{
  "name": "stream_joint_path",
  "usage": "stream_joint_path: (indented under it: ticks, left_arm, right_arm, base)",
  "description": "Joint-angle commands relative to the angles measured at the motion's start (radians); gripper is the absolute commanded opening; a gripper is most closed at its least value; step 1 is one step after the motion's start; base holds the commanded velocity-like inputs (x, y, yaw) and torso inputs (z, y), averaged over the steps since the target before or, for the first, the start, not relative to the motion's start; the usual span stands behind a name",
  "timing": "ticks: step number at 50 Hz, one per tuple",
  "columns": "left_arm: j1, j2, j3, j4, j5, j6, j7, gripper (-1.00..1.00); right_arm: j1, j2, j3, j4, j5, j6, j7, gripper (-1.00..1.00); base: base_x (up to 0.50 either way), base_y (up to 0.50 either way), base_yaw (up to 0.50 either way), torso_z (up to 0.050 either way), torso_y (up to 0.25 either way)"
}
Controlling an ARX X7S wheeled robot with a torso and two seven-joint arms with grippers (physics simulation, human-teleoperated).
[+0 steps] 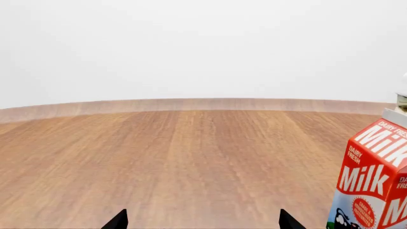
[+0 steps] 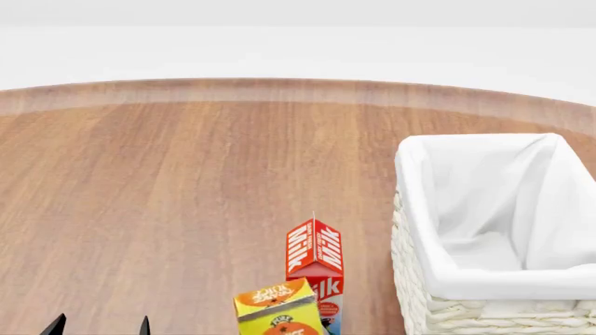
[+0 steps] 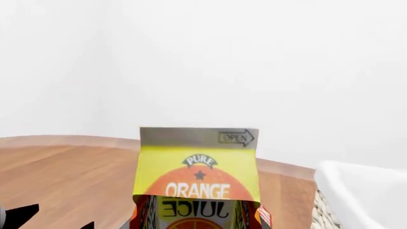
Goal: Pick up the orange juice, and put it in the basket.
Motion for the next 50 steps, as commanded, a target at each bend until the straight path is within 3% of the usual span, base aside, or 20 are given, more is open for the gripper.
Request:
stream_joint_path:
  ticks: [1,50]
  left_arm:
    - [-0.001,-0.003,0.004,0.0,-0.003,0.001,-0.003,1.0]
    - [-0.005,-0.013,0.018,-0.002,-0.013,0.006,-0.015,1.0]
  right_arm:
    - [0.038,0.004,0.027,-0.091,-0.034,0.068,0.008,-1.0]
    - [0.327,0.019,0.218,-0.371,0.106,0.521,0.06,-1.0]
  base:
    - [0.0,0.0,0.0,0.0,0.0]
    - [0.0,0.0,0.0,0.0,0.001]
